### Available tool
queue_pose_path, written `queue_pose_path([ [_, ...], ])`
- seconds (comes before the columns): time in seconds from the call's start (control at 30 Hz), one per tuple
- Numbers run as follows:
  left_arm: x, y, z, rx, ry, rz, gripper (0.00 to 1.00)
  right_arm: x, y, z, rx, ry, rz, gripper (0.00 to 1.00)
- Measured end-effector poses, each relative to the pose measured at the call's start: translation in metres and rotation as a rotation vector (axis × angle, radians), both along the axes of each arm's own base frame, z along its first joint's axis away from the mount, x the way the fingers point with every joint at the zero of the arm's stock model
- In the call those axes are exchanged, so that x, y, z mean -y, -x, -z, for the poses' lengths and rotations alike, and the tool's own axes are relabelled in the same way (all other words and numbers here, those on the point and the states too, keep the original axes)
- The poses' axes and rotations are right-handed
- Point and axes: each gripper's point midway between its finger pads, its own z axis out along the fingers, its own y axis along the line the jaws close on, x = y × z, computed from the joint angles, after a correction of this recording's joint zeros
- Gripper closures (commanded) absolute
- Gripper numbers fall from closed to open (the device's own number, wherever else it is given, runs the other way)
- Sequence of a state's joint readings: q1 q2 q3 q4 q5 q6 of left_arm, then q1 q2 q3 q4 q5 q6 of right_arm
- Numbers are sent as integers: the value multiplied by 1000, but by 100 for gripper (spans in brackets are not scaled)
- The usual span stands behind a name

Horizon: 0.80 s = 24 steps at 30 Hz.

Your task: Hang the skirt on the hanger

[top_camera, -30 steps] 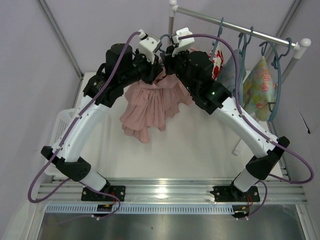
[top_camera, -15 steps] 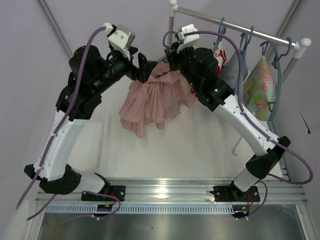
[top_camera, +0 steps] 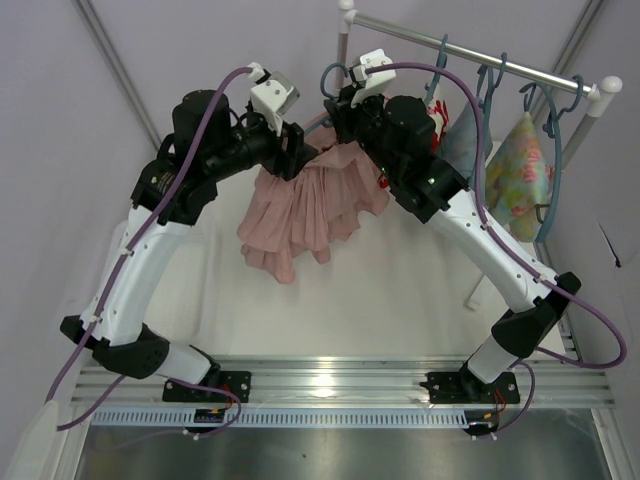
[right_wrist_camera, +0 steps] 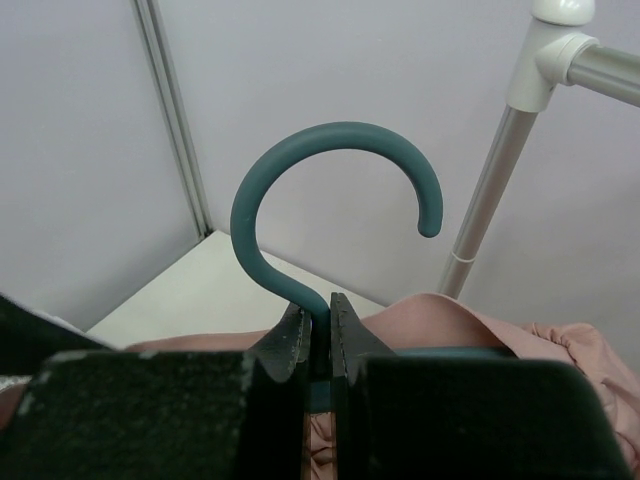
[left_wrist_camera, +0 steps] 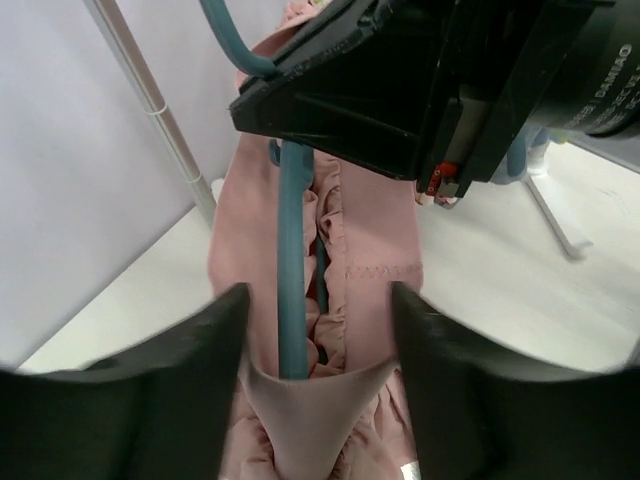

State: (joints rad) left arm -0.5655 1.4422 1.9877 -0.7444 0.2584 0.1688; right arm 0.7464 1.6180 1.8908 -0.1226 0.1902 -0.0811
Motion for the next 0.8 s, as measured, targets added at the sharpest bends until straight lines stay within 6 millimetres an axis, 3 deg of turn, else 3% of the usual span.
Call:
queue_pose_path([
  [0.1, 1, -2, 6, -10, -7, 9, 68, -2, 1, 0, -2, -5, -13, 100],
  [0.27, -3, -16, 19, -38, 1, -6, 95, -6, 3, 3, -16, -13, -33, 100],
  [0.33, -2, -18, 20, -40, 6, 1, 99, -5, 2, 3, -19, -16, -32, 100],
  [0.53, 1, -21, 16, -27, 23, 6, 100, -2, -1, 0, -14, -29, -23, 100],
  [0.57, 2, -22, 15, -30, 29, 4, 100, -1, -1, 0, -14, -30, -22, 97],
  [0.6, 3, -22, 15, -32, 37, 2, 100, -1, -1, 0, -14, -32, -21, 83],
  [0.67, 4, -24, 15, -35, 52, -3, 100, 0, -2, -1, -21, -38, -19, 67],
  [0.8, 3, -35, 14, -33, 86, -51, 100, -4, 0, -19, -52, -91, -28, 50],
])
